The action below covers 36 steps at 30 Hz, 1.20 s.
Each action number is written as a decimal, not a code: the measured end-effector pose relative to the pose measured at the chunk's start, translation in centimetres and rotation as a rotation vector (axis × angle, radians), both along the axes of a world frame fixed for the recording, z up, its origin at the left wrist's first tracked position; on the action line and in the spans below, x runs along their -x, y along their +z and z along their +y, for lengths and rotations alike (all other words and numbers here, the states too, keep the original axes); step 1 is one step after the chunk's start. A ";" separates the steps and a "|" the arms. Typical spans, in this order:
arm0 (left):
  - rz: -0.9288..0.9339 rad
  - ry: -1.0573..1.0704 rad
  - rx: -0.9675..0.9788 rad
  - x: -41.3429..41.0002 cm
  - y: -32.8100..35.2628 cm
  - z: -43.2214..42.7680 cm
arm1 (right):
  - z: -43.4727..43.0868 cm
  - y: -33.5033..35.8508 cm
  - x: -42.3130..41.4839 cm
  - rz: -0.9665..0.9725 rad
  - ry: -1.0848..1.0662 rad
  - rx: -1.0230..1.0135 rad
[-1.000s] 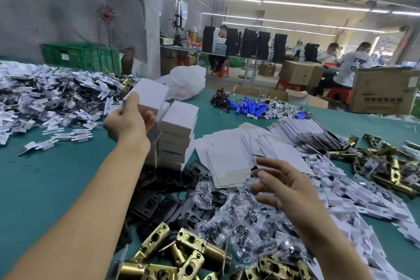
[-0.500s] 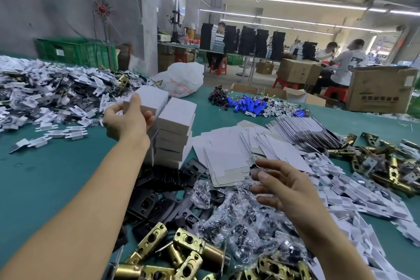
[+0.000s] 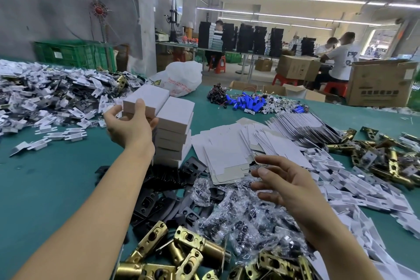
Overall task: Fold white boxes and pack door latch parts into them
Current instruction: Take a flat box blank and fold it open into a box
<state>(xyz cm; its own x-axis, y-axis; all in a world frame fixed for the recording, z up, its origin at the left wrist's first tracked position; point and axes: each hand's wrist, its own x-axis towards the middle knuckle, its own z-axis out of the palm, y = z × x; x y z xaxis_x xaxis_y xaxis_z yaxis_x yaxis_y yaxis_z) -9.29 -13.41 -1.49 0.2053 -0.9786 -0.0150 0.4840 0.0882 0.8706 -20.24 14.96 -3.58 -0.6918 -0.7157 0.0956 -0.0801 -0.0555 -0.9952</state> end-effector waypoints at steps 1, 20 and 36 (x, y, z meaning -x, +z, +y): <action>-0.006 0.009 0.010 0.1 -0.2 0.1 | 0.0 0.0 0.0 0.002 0.001 -0.004; -0.982 -0.317 0.998 4.2 -2.6 10.2 | 0.4 0.1 0.4 0.027 0.013 -0.067; -1.533 -0.736 0.202 7.2 -7.7 8.7 | 0.3 -0.8 0.6 0.076 0.071 -0.159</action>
